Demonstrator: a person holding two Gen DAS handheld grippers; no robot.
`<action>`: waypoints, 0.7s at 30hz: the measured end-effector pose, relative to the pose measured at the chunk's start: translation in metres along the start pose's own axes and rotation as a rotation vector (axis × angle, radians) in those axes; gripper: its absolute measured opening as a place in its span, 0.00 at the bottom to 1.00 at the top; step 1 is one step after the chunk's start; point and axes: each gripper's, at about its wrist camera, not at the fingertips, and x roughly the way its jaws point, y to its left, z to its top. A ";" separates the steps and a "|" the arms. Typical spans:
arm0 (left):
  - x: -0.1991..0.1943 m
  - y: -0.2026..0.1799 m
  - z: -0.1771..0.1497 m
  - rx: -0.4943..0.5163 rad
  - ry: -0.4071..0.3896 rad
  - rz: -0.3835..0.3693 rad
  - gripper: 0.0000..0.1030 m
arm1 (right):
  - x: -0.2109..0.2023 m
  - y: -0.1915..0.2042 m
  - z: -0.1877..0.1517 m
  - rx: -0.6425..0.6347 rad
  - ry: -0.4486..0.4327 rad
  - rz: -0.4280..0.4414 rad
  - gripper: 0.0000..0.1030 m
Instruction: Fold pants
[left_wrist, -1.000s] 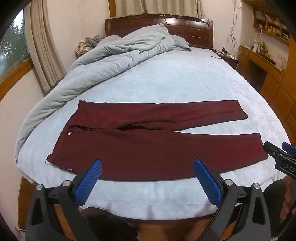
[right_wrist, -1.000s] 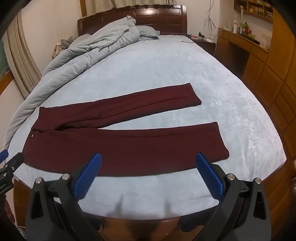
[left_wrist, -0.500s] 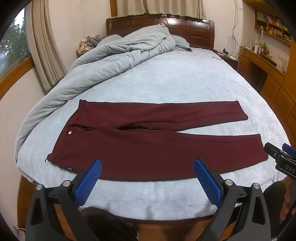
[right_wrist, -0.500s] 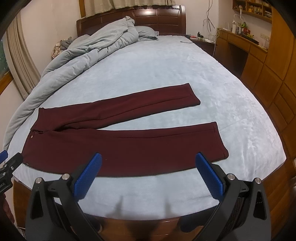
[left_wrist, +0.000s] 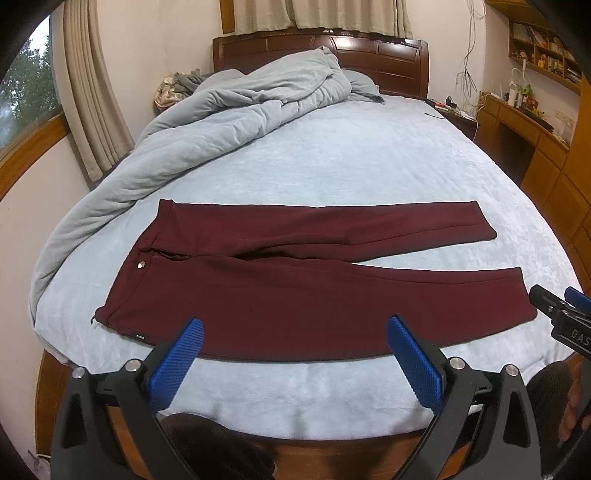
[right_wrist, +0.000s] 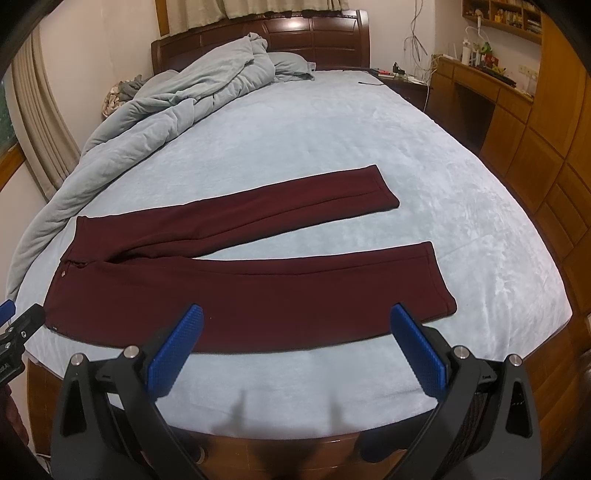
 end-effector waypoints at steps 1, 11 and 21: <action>0.000 0.000 0.000 -0.001 0.001 -0.001 0.96 | 0.000 0.000 0.000 0.000 0.001 0.000 0.98; 0.000 0.000 0.000 0.001 0.002 -0.001 0.96 | 0.000 0.000 0.000 0.001 0.000 0.000 0.98; 0.001 0.001 0.001 -0.001 0.004 0.000 0.96 | 0.001 -0.001 0.000 0.001 0.003 0.001 0.98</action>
